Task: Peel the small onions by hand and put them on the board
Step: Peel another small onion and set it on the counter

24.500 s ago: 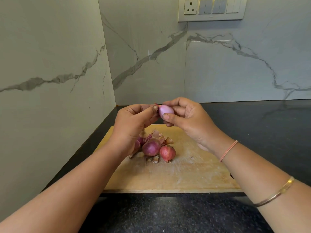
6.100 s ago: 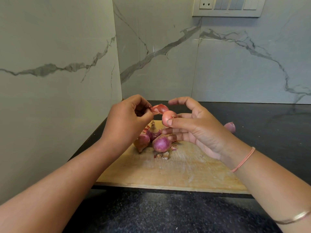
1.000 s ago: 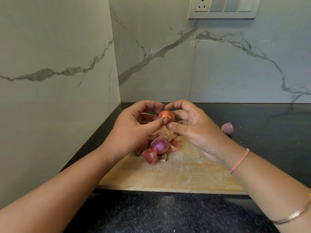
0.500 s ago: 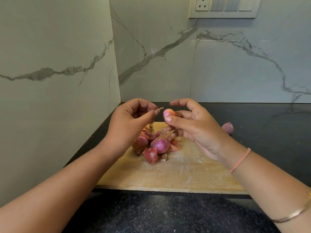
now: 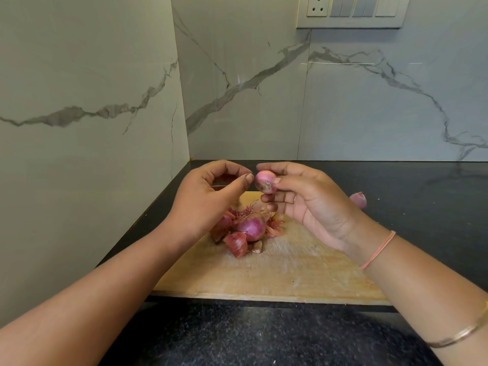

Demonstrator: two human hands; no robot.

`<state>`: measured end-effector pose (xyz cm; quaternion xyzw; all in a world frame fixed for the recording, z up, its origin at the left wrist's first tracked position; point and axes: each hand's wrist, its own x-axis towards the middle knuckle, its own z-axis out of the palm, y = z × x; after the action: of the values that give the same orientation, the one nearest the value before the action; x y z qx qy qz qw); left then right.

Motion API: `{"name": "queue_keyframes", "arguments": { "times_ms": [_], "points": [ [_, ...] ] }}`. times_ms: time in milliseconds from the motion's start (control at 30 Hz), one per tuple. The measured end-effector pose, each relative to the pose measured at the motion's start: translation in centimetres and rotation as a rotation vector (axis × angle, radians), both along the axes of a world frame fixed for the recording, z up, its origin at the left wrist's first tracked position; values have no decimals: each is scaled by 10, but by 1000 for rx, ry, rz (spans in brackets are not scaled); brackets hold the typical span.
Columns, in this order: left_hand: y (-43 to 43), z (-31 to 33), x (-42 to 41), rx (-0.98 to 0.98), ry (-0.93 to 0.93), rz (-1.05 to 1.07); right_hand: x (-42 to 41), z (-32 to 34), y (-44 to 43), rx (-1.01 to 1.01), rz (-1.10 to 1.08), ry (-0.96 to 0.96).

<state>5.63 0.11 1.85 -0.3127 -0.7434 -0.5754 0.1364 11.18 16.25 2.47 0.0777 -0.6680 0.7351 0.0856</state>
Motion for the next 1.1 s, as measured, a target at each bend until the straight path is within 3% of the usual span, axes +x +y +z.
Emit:
{"name": "queue_keyframes", "arguments": {
  "times_ms": [133, 533, 833, 1100],
  "points": [
    [0, 0, 0, 20, -39, -74, 1, -4, 0, 249, -107, 100],
    [-1, 0, 0, 43, -87, -112, 0, -5, -6, 482, -251, 226],
    [3, -3, 2, 194, -271, -162, 1, -6, -11, 558, -335, 285],
    [6, -4, 4, 206, -279, -77, 3, -6, -12, 621, -365, 286]
  ]
}}
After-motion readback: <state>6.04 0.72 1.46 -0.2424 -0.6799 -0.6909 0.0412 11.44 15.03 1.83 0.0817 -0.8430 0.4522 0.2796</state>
